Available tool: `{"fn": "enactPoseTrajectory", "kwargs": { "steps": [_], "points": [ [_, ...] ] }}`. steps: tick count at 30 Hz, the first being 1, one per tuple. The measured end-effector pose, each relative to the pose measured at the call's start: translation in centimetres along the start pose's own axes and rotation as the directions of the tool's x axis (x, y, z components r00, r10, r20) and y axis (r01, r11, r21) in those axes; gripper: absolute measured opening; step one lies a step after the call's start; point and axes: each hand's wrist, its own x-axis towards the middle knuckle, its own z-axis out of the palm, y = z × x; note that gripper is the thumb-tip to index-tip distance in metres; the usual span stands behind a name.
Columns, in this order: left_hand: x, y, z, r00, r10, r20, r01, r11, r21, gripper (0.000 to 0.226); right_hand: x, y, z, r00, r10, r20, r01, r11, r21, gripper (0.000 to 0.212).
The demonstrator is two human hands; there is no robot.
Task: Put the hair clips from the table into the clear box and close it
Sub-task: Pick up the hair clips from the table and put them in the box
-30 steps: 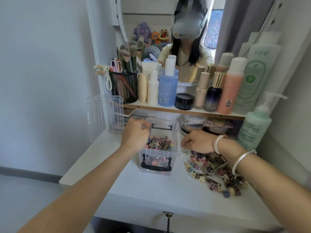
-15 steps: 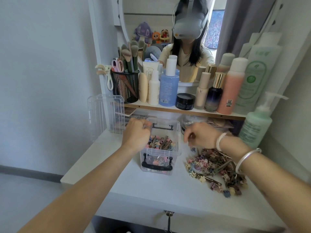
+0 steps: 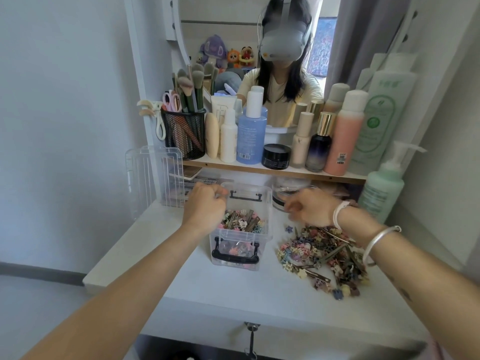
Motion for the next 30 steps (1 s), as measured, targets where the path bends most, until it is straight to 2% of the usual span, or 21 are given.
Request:
{"fn": "enactPoseTrajectory", "kwargs": {
  "steps": [1, 3, 6, 10, 14, 20, 22, 24, 27, 28, 30],
  "points": [
    [0.0, 0.0, 0.0, 1.0, -0.002, 0.001, 0.002, 1.0, 0.0, 0.03, 0.2, 0.4, 0.7, 0.994, 0.045, 0.097, -0.037, 0.995, -0.088, 0.038],
    [0.0, -0.1, 0.0, 1.0, -0.002, 0.001, 0.002, 1.0, 0.001, 0.03, 0.7, 0.7, 1.8, 0.971, 0.104, 0.214, -0.079, 0.989, -0.125, 0.049],
    [0.1, -0.1, 0.0, 1.0, -0.003, 0.0, 0.003, 1.0, -0.002, 0.03, 1.1, 0.3, 2.3, 0.969, 0.066, 0.239, -0.037, 0.992, -0.121, 0.055],
    [0.0, -0.1, 0.0, 1.0, 0.0, 0.0, 0.0, 1.0, -0.006, 0.03, 1.1, -0.4, 2.5, 0.964, 0.001, 0.264, 0.024, 0.996, -0.091, 0.048],
    [-0.1, 0.0, 0.0, 1.0, 0.004, -0.004, -0.004, 1.0, -0.002, 0.03, 1.3, -0.2, 3.0, 0.98, -0.069, 0.189, 0.079, 0.996, -0.047, 0.023],
    [-0.3, 0.2, -0.2, 1.0, 0.003, -0.006, -0.003, 1.0, 0.007, 0.031, 1.6, 0.0, 3.1, 0.996, -0.083, 0.036, 0.084, 0.996, -0.009, 0.025],
    [-0.4, 0.3, -0.2, 1.0, -0.001, -0.006, 0.001, 1.0, 0.013, 0.031, 1.6, -0.1, 2.0, 0.997, -0.062, -0.05, 0.065, 0.996, 0.059, 0.024],
    [-0.4, 0.3, -0.2, 1.0, 0.003, -0.008, -0.003, 1.0, 0.018, 0.031, 1.4, -0.4, 0.1, 0.99, -0.017, -0.14, 0.054, 0.962, 0.268, 0.02],
    [-0.4, 0.4, -0.2, 1.0, 0.001, -0.005, -0.001, 1.0, 0.008, 0.031, 0.9, -1.9, -2.3, 0.982, -0.036, -0.188, 0.141, 0.797, 0.587, 0.026],
    [-0.5, 0.5, -0.1, 1.0, -0.001, -0.003, 0.001, 1.0, 0.006, 0.031, 0.8, -2.7, -2.5, 0.979, -0.07, -0.193, 0.177, 0.764, 0.621, 0.028],
    [-0.5, 0.5, -0.1, 1.0, 0.001, 0.002, -0.001, 1.0, 0.016, 0.031, 0.7, -4.5, -2.1, 0.967, -0.148, -0.206, 0.244, 0.76, 0.602, 0.024]
  ]
}}
